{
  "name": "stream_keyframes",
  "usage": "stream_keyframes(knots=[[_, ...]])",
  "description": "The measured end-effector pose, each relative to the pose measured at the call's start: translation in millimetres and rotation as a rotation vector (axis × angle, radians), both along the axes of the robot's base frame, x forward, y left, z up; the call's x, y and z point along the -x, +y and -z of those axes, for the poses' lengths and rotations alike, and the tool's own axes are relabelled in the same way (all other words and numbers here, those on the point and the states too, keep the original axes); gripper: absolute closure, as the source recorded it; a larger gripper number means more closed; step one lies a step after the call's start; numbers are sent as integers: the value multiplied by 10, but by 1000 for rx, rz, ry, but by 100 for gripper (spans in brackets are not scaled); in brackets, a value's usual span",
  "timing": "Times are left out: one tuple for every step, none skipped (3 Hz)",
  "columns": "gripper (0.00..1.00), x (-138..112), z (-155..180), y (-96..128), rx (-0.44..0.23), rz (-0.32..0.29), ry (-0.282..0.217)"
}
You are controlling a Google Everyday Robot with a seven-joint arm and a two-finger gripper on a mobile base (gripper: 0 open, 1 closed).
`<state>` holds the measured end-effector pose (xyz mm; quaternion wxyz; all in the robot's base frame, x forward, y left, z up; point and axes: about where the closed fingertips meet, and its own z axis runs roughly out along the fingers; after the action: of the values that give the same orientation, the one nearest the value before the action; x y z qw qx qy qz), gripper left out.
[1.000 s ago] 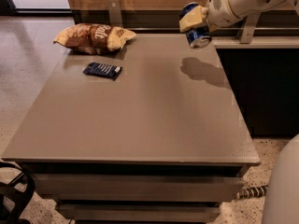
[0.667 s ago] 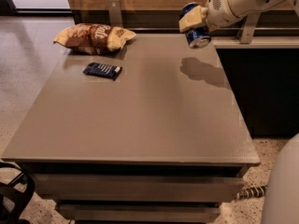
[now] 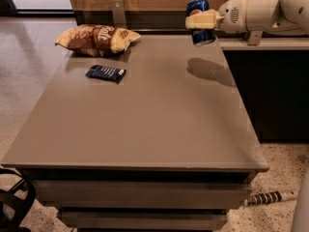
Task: Place pepsi can upright
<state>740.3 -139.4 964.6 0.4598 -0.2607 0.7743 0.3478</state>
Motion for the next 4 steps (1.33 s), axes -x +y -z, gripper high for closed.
stream_keyframes(knots=[[100, 46, -19, -28, 10, -78, -134], [100, 156, -65, -119, 20, -90, -269], [100, 247, 26, -68, -53, -77, -426], [100, 305, 36, 63, -113, -83, -502]])
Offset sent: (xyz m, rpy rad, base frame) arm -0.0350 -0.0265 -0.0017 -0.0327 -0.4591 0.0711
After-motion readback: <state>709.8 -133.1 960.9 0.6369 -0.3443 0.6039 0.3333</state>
